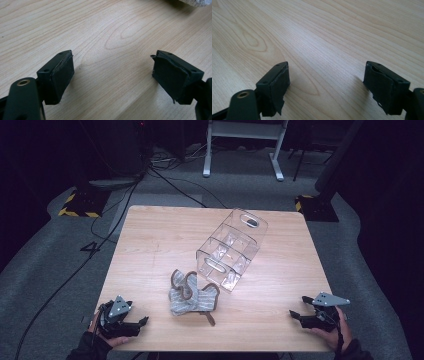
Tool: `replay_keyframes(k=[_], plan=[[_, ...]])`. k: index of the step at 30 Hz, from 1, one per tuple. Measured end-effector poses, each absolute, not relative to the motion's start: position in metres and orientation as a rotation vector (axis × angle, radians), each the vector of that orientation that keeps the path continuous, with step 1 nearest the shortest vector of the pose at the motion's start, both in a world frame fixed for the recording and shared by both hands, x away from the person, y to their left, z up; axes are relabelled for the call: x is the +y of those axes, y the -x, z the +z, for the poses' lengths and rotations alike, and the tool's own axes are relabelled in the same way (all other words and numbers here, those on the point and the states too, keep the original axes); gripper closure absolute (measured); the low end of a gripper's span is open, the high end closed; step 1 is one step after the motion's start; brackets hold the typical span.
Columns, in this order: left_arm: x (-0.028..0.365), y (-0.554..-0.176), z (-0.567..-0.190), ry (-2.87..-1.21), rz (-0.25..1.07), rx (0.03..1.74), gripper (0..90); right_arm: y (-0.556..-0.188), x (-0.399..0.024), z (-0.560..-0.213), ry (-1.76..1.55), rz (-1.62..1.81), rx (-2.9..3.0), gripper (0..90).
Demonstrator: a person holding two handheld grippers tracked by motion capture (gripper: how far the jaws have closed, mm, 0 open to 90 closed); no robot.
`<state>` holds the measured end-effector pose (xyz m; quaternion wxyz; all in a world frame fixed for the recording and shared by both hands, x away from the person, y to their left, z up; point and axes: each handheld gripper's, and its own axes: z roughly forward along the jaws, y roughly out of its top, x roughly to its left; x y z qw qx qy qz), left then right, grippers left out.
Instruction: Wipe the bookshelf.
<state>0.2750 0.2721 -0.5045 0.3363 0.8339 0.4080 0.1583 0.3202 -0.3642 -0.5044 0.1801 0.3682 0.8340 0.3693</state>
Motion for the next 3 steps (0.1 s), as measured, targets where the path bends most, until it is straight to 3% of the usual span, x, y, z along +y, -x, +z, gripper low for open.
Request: replay_keyframes(k=[3], plan=[[0.2721,-0.2752,-0.5045,-2.175,0.413,1.064,17.4,-0.3206,-0.3646,-0.5045,-1.043,1.046,2.36,21.1]])
